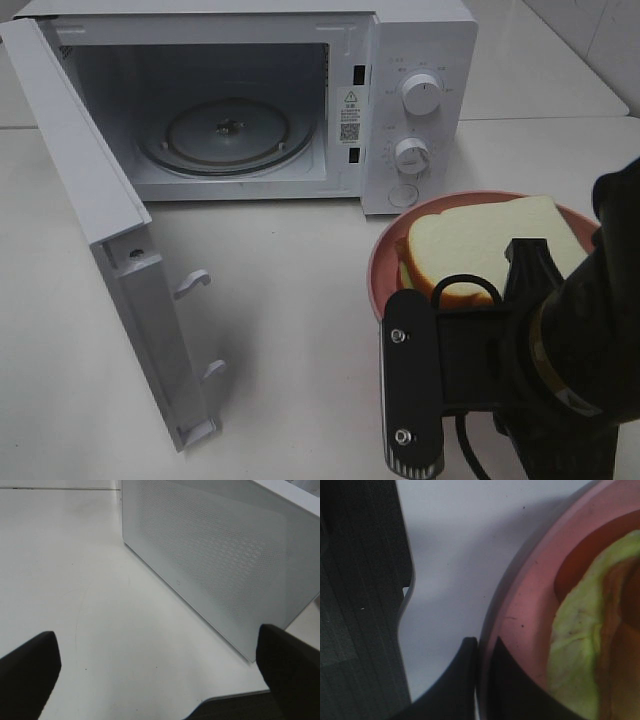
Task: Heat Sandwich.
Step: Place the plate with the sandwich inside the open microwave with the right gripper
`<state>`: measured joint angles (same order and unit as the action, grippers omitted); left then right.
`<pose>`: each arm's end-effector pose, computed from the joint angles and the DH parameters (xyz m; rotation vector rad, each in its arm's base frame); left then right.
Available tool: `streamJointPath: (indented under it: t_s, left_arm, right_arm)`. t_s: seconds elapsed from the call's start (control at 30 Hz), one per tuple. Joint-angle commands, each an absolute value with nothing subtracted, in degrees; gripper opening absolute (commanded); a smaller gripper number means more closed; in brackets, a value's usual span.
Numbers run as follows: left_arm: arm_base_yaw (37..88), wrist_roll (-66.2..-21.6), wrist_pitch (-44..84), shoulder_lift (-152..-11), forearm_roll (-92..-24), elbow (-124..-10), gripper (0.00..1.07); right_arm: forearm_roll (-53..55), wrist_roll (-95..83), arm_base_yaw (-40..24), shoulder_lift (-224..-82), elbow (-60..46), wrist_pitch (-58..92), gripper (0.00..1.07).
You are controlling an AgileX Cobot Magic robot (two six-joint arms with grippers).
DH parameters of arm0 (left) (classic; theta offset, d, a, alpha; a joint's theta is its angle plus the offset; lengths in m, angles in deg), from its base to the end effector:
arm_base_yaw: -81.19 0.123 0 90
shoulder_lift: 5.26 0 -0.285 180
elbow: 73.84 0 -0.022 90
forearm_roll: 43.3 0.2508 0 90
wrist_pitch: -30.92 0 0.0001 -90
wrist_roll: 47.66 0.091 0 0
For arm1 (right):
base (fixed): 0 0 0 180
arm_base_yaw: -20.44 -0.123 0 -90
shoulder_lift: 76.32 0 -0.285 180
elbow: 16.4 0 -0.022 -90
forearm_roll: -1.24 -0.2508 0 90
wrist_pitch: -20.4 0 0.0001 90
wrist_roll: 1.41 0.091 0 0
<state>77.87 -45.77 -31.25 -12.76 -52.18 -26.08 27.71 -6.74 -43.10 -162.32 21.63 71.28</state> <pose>-0.0095 -0.0119 0.2800 0.1042 2.0430 -0.2010 0.1228 0.1761 0.2007 -1.9278 2.1096 -0.4063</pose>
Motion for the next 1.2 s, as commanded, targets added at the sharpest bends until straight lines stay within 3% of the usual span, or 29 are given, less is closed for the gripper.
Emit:
streamJointPath:
  t_s: [0.03,0.5,0.93,1.2]
  left_arm:
    - [77.5,-45.7,-30.5,-11.4,-52.3,-26.1,1.00]
    - [77.5,-45.7,-30.5,-11.4,-52.3,-26.1,1.00]
    - [77.5,-45.7,-30.5,-11.4,-52.3,-26.1,1.00]
    - [77.5,-45.7,-30.5,-11.4,-52.3,-26.1,1.00]
  right_arm:
    - [29.2,-11.3,-43.2,-162.1,21.8,69.7,0.00]
    - [27.9,-33.7,-43.2,-162.1,21.8,64.8,0.01]
    - [26.0,-31.2,-43.2,-162.1,21.7,60.0,0.02]
    - [26.0,-38.6,-43.0,-162.1,21.7,60.0,0.00]
